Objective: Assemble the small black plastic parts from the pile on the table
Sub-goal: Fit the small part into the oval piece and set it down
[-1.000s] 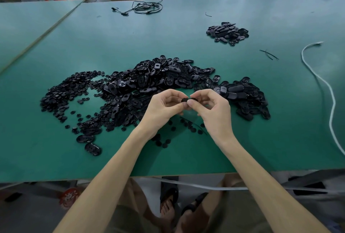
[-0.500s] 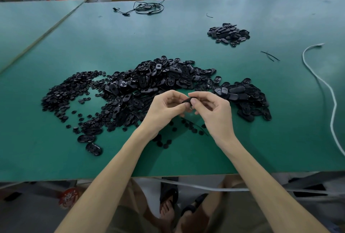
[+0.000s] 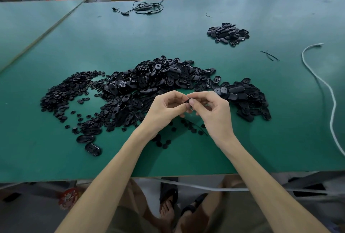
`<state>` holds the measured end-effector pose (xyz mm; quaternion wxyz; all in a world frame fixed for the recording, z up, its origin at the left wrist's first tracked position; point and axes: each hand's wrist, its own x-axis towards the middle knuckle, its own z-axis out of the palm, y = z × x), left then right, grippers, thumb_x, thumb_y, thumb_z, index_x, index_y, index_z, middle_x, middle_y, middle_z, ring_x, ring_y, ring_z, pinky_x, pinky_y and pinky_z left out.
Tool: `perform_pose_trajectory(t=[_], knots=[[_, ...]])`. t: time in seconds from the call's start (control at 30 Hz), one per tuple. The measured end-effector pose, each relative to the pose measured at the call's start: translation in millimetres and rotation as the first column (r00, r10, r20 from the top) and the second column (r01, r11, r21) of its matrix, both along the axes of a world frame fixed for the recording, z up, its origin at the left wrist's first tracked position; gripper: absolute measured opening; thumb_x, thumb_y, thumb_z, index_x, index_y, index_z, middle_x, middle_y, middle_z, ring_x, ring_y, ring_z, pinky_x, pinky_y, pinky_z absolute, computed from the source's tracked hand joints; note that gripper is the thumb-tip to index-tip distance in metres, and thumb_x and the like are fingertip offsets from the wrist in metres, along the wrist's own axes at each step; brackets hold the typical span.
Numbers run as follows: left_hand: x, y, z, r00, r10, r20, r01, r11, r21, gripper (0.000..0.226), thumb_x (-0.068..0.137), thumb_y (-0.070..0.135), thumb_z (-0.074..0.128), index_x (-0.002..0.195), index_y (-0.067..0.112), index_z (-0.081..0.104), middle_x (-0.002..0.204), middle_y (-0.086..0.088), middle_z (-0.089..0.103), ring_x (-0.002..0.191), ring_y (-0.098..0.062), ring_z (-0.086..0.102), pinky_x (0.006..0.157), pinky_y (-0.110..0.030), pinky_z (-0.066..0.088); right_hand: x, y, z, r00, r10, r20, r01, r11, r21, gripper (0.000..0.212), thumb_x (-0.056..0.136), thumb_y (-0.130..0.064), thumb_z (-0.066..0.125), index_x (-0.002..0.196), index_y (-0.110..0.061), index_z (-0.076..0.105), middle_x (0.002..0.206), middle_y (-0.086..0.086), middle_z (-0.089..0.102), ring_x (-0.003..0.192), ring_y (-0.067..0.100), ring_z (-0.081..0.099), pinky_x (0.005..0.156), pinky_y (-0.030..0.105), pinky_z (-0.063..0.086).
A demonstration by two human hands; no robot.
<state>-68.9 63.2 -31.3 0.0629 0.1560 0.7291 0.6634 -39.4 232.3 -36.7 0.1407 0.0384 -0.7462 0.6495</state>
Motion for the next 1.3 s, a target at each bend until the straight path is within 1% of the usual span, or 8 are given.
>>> perform_pose_trajectory(t=[0.1,0.23,0.5,0.73,0.87,1.03,1.17,1.3], knots=[[0.5,0.4,1.5,1.0,-0.006,-0.004,0.006,1.0,-0.03,0.014,0.097,0.006,0.071,0.109,-0.002,0.072,0.095,-0.02,0.076,0.085,-0.019,0.071,0.075,-0.025,0.057,0.3,-0.7,1.2,1.0,0.011,-0.002,-0.011,1.0,-0.012,0.018,0.094,-0.004,0.074,0.102,-0.02,0.079,0.101,0.01,0.074,0.079,0.016,0.074,0.076,0.027,0.057],[-0.2,0.5,1.4,1.0,0.015,-0.014,-0.016,0.998,-0.065,0.009,0.097,0.003,0.07,0.104,-0.001,0.072,0.088,-0.013,0.076,0.074,-0.013,0.068,0.073,-0.023,0.056,1.0,-1.1,1.8,0.999,0.033,0.003,-0.032,0.999,-0.031,0.017,0.094,-0.002,0.073,0.101,-0.017,0.078,0.099,0.011,0.075,0.078,0.016,0.075,0.072,0.019,0.055],[-0.2,-0.5,0.4,0.998,0.041,-0.039,-0.045,0.993,-0.108,0.006,0.093,-0.003,0.069,0.097,0.002,0.072,0.087,-0.016,0.076,0.077,-0.02,0.071,0.086,-0.042,0.062,1.4,-0.6,2.3,0.998,0.06,0.03,-0.06,0.998,-0.008,0.016,0.092,-0.003,0.076,0.099,-0.017,0.078,0.081,-0.004,0.077,0.071,0.005,0.07,0.068,0.015,0.051],[0.7,0.1,0.9,0.997,0.06,-0.041,-0.064,0.99,-0.127,0.005,0.093,-0.002,0.069,0.097,-0.001,0.069,0.088,-0.022,0.075,0.078,-0.025,0.071,0.089,-0.055,0.059,1.6,-0.5,3.1,0.998,0.052,0.043,-0.052,0.999,0.002,0.015,0.091,-0.005,0.077,0.097,-0.019,0.079,0.08,-0.006,0.077,0.072,0.005,0.071,0.069,0.018,0.053],[0.0,-0.7,0.5,0.997,0.059,-0.041,-0.064,0.99,-0.124,0.005,0.093,-0.001,0.07,0.097,0.0,0.07,0.087,-0.019,0.076,0.078,-0.025,0.072,0.089,-0.052,0.06,1.7,-1.0,2.5,0.998,0.053,0.042,-0.053,0.999,0.009,0.015,0.091,-0.006,0.078,0.096,-0.02,0.079,0.08,-0.007,0.077,0.072,0.006,0.071,0.069,0.018,0.054],[-0.4,-1.0,-1.6,0.998,0.046,-0.035,-0.048,0.997,-0.052,0.006,0.094,0.002,0.073,0.1,0.001,0.073,0.084,-0.013,0.076,0.074,-0.017,0.071,0.076,-0.027,0.059,1.8,0.2,3.1,0.999,0.02,0.025,-0.019,0.999,-0.044,0.017,0.093,-0.008,0.076,0.093,-0.025,0.077,0.084,-0.004,0.077,0.073,0.008,0.069,0.069,0.019,0.051],[-2.3,-3.1,-3.0,1.0,0.012,0.006,-0.012,1.0,-0.006,0.013,0.096,0.004,0.072,0.108,0.004,0.075,0.092,-0.013,0.078,0.079,-0.02,0.074,0.08,-0.03,0.061,2.2,-0.6,2.5,1.0,-0.017,0.019,0.018,0.998,-0.058,0.013,0.095,-0.01,0.074,0.096,-0.023,0.076,0.086,-0.004,0.077,0.076,0.009,0.069,0.068,0.018,0.052],[-2.3,-3.5,-3.3,0.999,0.003,0.036,-0.003,1.0,-0.006,0.013,0.098,0.007,0.07,0.109,0.007,0.076,0.09,-0.007,0.079,0.079,-0.018,0.075,0.08,-0.029,0.061,1.6,-0.1,1.7,0.999,-0.026,0.025,0.028,0.997,-0.072,0.011,0.096,-0.012,0.074,0.098,-0.023,0.076,0.088,-0.005,0.077,0.074,0.009,0.069,0.068,0.019,0.052]])
